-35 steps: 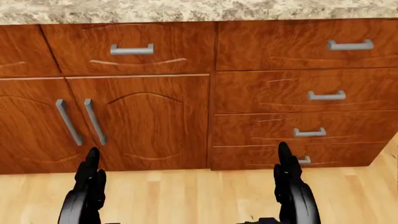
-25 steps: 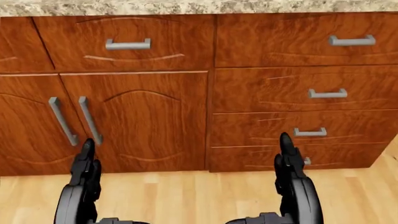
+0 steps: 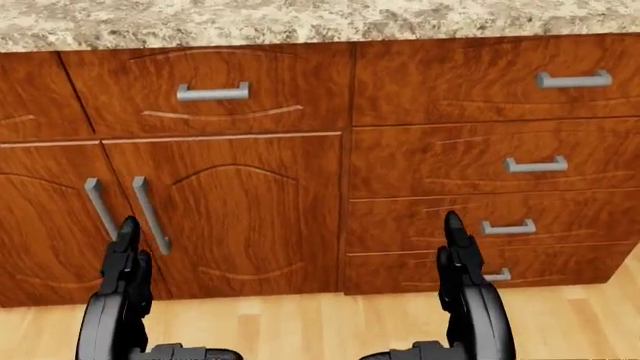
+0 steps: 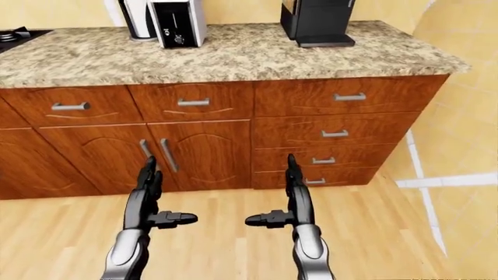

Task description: Push down the lever of the toaster to turn it on.

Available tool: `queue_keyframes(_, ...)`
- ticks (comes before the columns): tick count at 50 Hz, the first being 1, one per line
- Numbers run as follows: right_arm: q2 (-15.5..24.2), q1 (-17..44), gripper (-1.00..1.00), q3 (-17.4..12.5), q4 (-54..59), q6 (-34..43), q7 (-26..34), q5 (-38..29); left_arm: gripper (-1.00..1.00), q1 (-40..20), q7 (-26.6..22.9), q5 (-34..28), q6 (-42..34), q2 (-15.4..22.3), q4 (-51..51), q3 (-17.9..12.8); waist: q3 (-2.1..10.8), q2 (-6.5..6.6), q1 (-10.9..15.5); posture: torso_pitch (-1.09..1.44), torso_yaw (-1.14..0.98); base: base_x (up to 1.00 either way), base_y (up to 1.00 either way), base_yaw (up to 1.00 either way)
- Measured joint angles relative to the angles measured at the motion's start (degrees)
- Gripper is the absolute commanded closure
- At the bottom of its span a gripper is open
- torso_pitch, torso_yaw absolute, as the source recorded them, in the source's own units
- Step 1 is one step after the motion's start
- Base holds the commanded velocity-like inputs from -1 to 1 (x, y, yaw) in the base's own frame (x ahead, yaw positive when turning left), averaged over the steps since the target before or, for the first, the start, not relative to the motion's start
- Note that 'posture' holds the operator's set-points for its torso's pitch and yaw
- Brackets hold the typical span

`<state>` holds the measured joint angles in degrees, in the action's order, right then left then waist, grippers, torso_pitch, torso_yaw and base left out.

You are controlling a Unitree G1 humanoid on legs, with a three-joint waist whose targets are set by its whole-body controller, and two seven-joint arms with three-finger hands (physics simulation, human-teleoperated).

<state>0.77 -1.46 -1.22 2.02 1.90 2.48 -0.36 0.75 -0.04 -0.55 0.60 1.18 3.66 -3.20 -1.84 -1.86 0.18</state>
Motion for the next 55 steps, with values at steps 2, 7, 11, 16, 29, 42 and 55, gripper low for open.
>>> queue_keyframes(2,0.38,-0.2,-1.0,-0.82,0.19,0.23,-0.22,-0.05,-1.0,-0.23,-0.1,0.14,-0.29,-0.39,-0.01,0.85,-0.15,0.96,-0.37,0.0,0.0,0.0,0.11,0.0)
queue_keyframes(7,0.64,0.02,-1.0,-1.62,1.44,-0.02,-0.64,-0.08,-1.0,-0.43,-0.52,0.1,0.15,-0.49,-0.01,1.62,0.33,0.76,-0.88,0.0,0.0,0.0,0.11,0.0)
queue_keyframes(11,0.6,0.36,-1.0,-1.21,0.44,-0.67,-0.43,-0.07,-1.0,-0.43,-0.33,0.05,0.48,-0.35,-0.28,1.15,-0.3,3.96,-0.75,0.0,0.0,0.0,0.12,0.0)
queue_keyframes(16,-0.22,0.22,-1.0,0.4,1.8,-0.57,0.14,-0.09,-1.0,0.06,0.15,0.07,0.29,0.33,0.71,-0.31,-0.3,5.12,0.6,0.0,0.0,0.0,0.11,0.0)
queue_keyframes(29,0.55,-0.3,-1.0,-1.35,0.36,-0.27,-0.32,-0.23,-1.0,0.0,-0.27,-0.06,0.6,-0.51,1.13,1.68,0.23,-1.48,-1.32,0.0,0.0,0.0,0.2,0.0)
queue_keyframes(42,-0.11,0.34,-1.0,0.07,1.48,-0.93,0.12,-0.16,-1.0,-0.4,0.2,-0.49,0.81,0.35,1.13,-0.02,0.16,5.73,0.24,0.0,0.0,0.0,0.2,0.0)
queue_keyframes(55,0.41,0.24,-1.0,-0.56,0.39,-0.89,0.15,-0.22,-1.0,-0.39,0.25,-0.42,0.16,-0.29,-0.39,0.7,0.25,-1.57,-0.6,0.0,0.0,0.0,0.2,0.0)
